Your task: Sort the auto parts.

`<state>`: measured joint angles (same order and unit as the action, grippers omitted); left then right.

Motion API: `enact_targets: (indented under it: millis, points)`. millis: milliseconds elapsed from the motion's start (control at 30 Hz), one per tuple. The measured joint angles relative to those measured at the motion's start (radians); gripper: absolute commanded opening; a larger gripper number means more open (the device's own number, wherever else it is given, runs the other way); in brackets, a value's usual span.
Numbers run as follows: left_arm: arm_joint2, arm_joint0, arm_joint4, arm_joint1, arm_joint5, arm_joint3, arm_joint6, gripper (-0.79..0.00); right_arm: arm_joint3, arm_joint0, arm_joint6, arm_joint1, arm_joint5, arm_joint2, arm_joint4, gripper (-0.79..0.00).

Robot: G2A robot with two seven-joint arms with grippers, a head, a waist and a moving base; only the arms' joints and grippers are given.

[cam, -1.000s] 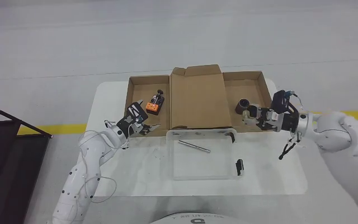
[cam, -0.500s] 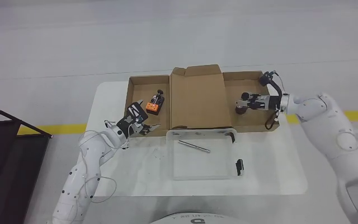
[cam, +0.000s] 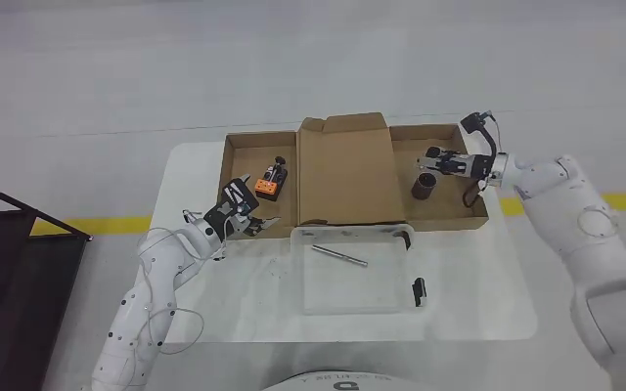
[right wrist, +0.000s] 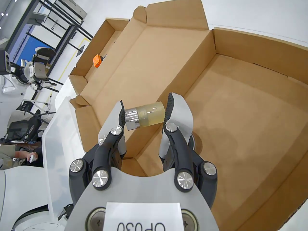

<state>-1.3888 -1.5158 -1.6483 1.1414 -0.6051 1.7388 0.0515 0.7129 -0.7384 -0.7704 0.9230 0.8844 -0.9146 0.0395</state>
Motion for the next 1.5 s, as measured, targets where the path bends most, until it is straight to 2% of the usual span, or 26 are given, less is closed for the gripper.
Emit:
enact_targets:
  millis: [167,400,600,1100,1233,1333,1433,1500]
  points:
    - [0.0,0.0,0.0,0.0,0.0,0.0,0.0,0.0,-0.064,0.024,-0.006,0.021,0.028,0.022,-0.027,0.0]
    - [0.0,0.0,0.0,0.0,0.0,0.0,0.0,0.0,-0.112,0.024,0.027,0.032,0.127,0.022,-0.043,0.0]
    - [0.0,0.0,0.0,0.0,0.0,0.0,0.0,0.0,-0.005,-0.045,0.084,0.009,0.128,-0.016,-0.032,0.0]
    - [0.0,0.0,0.0,0.0,0.0,0.0,0.0,0.0,-0.001,-0.048,0.089,0.009,0.127,-0.019,-0.03,0.0]
    - [0.009,0.001,-0.013,0.0,0.009,0.015,0.009,0.0,0.101,-0.123,0.178,-0.019,0.128,-0.078,-0.008,0.0]
    - [0.078,-0.012,-0.129,-0.001,0.014,0.11,0.02,0.0,0.214,-0.226,0.278,-0.058,0.128,-0.171,0.034,0.0]
    - [0.153,-0.015,-0.191,0.0,-0.036,0.159,0.006,0.0,0.304,-0.334,0.387,-0.087,0.128,-0.257,0.099,0.0]
    - [0.199,-0.008,-0.176,0.002,-0.1,0.167,-0.003,0.0,0.334,-0.382,0.434,-0.095,0.128,-0.289,0.127,0.0]
